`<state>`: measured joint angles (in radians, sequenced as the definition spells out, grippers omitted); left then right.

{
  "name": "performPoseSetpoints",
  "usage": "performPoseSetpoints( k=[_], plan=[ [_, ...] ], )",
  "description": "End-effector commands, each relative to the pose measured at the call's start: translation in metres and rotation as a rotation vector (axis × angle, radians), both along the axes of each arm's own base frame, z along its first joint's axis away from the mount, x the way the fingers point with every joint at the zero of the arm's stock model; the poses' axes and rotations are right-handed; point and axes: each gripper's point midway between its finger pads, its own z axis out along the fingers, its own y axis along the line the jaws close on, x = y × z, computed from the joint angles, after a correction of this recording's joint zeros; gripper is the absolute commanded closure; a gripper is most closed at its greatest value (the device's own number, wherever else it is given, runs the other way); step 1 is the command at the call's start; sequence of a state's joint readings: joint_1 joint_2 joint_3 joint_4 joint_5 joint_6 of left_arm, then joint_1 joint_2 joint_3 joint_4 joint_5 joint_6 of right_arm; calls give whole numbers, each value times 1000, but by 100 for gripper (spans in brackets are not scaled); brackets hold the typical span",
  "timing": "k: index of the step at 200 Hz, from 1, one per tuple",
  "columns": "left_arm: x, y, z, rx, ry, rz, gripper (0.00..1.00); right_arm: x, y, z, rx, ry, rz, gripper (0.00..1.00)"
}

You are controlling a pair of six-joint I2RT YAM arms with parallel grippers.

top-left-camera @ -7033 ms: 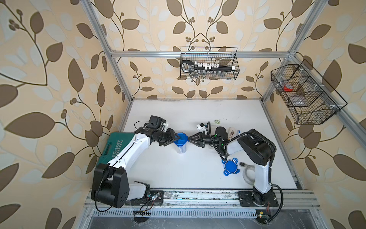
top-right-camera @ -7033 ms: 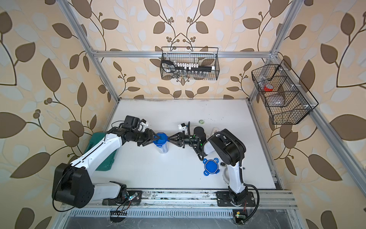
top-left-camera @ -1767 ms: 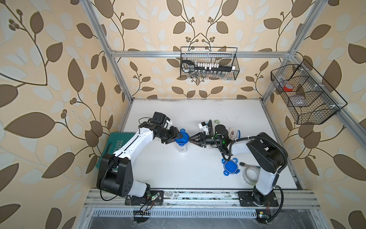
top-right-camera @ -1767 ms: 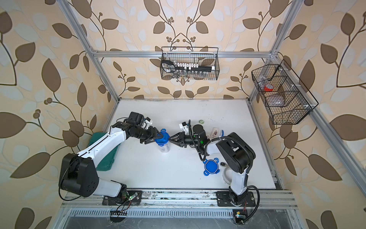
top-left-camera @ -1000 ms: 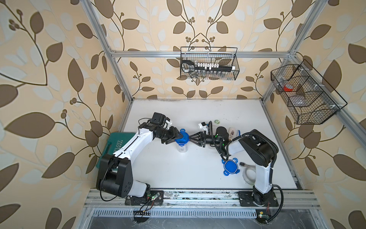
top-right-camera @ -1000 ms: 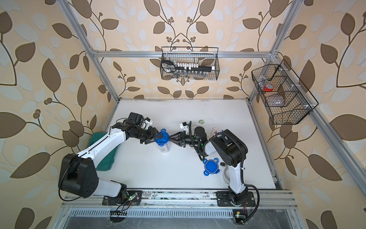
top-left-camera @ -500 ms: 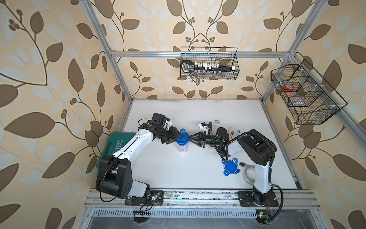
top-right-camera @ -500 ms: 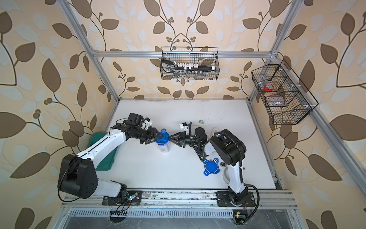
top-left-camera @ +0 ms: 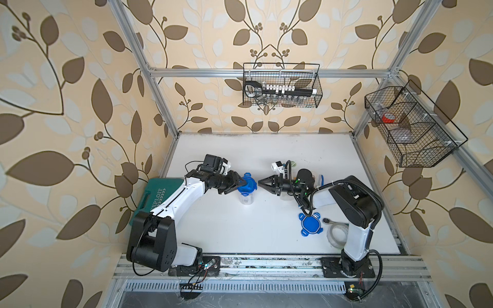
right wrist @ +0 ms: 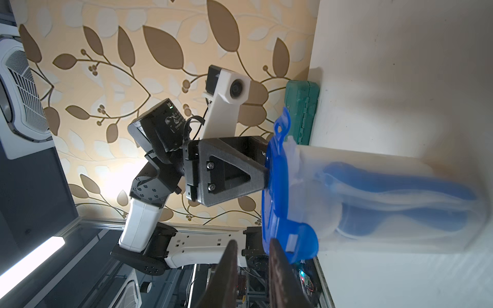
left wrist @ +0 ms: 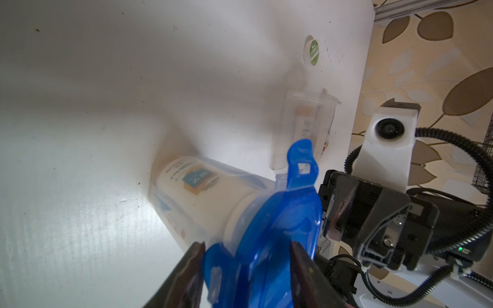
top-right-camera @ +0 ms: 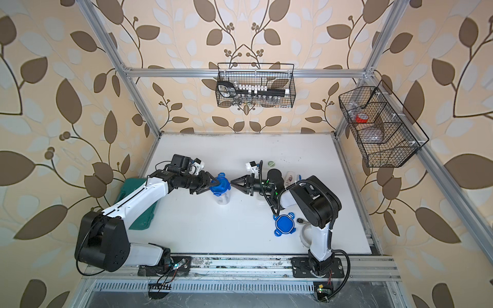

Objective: Take out toiletry kits
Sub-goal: Unfasten the latch on the container.

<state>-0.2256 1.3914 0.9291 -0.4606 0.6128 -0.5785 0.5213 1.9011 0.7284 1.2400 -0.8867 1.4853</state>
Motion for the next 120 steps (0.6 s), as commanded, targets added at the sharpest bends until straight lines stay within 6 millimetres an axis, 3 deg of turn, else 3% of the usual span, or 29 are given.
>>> performPoseSetpoints(
  k=[1, 20, 40, 78, 120],
  plan=[
    [-59, 45, -86, 285, 335, 70, 49, 0, -1, -18, -95, 8, -7, 68],
    [-58, 44, -82, 277, 328, 69, 49, 3, 1, -24, -103, 23, -8, 45],
    [-56, 43, -79, 274, 321, 69, 49, 4, 7, -28, -108, 27, -3, 37],
    [-55, 42, -76, 265, 315, 71, 49, -1, 32, -23, -96, 12, 49, 41],
    [-57, 44, -80, 278, 322, 74, 49, 0, 25, -13, -77, 2, 32, 56]
  ],
)
